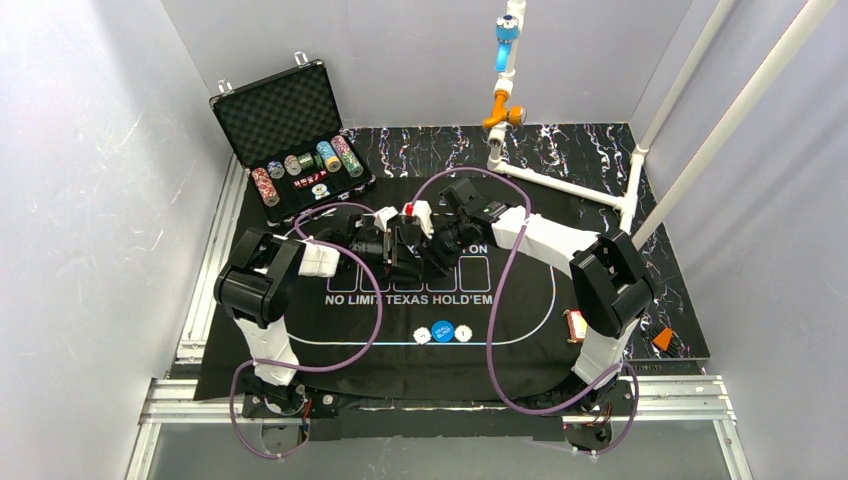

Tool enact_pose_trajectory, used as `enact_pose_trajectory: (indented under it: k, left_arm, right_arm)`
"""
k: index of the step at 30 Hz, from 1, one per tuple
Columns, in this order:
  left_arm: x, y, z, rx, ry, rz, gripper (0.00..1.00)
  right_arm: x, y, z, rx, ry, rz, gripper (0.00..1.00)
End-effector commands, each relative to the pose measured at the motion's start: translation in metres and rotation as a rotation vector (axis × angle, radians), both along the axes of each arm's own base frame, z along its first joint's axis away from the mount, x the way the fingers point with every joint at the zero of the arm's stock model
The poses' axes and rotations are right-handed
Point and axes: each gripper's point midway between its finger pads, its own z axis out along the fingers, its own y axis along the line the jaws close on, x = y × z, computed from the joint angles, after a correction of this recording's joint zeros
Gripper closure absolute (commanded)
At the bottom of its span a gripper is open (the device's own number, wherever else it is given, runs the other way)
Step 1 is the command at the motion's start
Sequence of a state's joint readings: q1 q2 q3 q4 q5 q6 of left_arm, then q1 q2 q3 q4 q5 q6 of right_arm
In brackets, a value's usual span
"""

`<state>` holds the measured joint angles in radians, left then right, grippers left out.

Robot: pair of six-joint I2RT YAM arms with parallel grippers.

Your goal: Distribute texas hold em gaming equipment

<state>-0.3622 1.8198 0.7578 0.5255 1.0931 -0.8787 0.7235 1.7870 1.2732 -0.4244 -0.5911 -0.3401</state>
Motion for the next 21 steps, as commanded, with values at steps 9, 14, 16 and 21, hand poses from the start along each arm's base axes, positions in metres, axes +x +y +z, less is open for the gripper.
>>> enact_pose_trajectory:
  k: [9, 14, 16, 21]
  left_arm:
    - [-0.023, 0.004, 0.016, -0.053, -0.035, -0.068, 0.75]
    - [-0.038, 0.010, 0.020, -0.064, -0.056, -0.094, 0.62]
    - [-0.048, 0.016, 0.015, -0.041, -0.037, -0.105, 0.62]
    - [-0.056, 0.060, -0.011, 0.135, -0.014, -0.072, 0.61]
  right_arm:
    - [-0.026, 0.007, 0.005, 0.050, 0.030, 0.062, 0.65]
    - [-0.039, 0.012, 0.001, 0.051, 0.050, 0.095, 0.65]
    - [-0.046, 0.013, -0.002, 0.047, 0.061, 0.112, 0.65]
    - [-0.057, 0.007, -0.007, 0.008, 0.050, 0.137, 0.66]
